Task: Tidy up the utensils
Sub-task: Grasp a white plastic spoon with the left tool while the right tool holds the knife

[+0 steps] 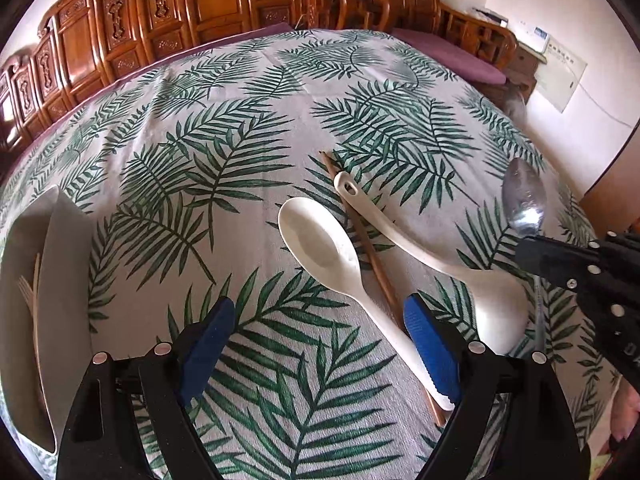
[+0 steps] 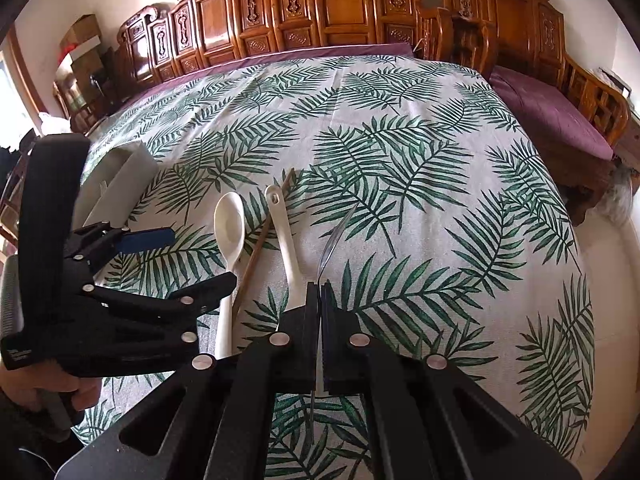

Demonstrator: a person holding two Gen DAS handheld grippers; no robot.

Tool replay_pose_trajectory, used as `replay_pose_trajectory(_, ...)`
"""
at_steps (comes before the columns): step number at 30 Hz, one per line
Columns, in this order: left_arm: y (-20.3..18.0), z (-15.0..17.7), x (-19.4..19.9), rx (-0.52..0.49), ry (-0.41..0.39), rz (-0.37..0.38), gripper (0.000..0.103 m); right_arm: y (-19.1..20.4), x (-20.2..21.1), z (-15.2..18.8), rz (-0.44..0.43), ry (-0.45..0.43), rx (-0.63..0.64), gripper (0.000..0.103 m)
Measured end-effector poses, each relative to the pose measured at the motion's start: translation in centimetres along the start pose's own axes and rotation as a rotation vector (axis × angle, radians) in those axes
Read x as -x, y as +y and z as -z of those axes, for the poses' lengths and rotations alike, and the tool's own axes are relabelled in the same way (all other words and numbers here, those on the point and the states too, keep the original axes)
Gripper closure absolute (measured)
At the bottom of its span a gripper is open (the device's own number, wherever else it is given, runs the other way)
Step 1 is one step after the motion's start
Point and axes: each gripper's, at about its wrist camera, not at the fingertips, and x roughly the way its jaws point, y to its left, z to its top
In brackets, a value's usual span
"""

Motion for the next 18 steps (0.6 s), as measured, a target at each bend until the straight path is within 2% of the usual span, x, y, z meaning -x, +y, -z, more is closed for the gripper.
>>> replay_pose_trajectory(4,0.12,0.03,-0.37,-0.013,0.018,-0.043,0.021,0.20,-0.04,0.02,0.003,0.000,0.010,0.101)
replay_pose_trajectory(11,0.80,0.39,-0.01,-0.022,0.037,-0.073,0.022,0.72,-0.20,0.21,0.001,0.005,0.020,0.101)
replay_pose_trajectory(18,0.32,-0.13,-0.53,0.016,0.052,-0.036,0.023,0.63,-0.29,0.25,0.006,0.007,0.022,0.101)
